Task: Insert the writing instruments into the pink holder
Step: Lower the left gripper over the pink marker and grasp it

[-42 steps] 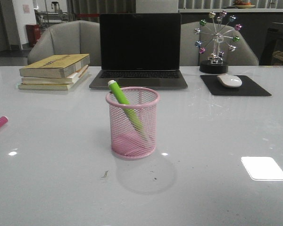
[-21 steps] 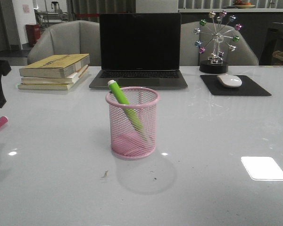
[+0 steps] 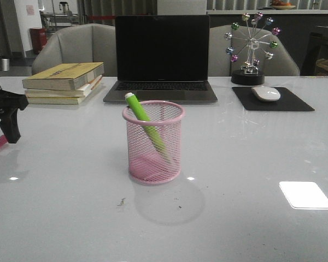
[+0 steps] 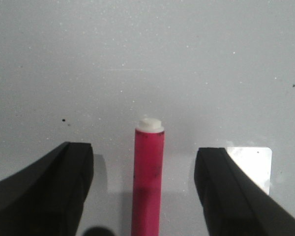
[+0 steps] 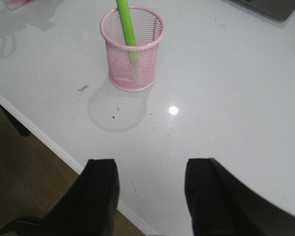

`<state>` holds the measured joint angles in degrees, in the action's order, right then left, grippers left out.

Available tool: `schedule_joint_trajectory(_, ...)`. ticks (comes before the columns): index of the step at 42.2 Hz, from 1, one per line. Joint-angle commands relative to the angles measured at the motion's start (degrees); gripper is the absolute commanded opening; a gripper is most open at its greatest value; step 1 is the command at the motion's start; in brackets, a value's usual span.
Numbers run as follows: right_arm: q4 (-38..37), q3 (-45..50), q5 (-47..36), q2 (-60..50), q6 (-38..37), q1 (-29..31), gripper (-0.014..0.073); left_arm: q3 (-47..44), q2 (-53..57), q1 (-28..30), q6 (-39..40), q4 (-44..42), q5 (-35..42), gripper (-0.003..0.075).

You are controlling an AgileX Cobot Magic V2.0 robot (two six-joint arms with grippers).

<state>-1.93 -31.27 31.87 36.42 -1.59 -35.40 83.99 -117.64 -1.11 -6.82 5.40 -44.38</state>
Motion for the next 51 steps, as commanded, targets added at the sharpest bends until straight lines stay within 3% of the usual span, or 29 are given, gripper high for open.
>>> schedule_joint_trajectory(1,-0.5,-1.6,-4.0,-0.2,0.1,0.3,0.0435,1.8,2.5,0.0,0.0,0.1,1.8,0.0497)
schedule_joint_trajectory(21,-0.5,-1.6,-4.0,-0.2,0.1,0.3,0.0435,1.8,0.7,0.0,0.0,0.1,0.5,0.0486)
schedule_joint_trajectory(34,-0.5,-1.6,-4.0,-0.2,0.1,0.3,0.0435,1.8,0.7,0.0,0.0,0.0,0.4,0.0214)
schedule_joint_trajectory(42,-0.5,-1.6,-4.0,-0.2,0.1,0.3,0.0435,1.8,1.5,0.0,-0.2,0.0,-1.0,0.0093)
schedule_joint_trajectory(51,-0.5,-1.6,-4.0,-0.2,0.1,0.3,0.0435,-2.4,11.0,-0.1,-4.8,5.1,2.7,0.0091)
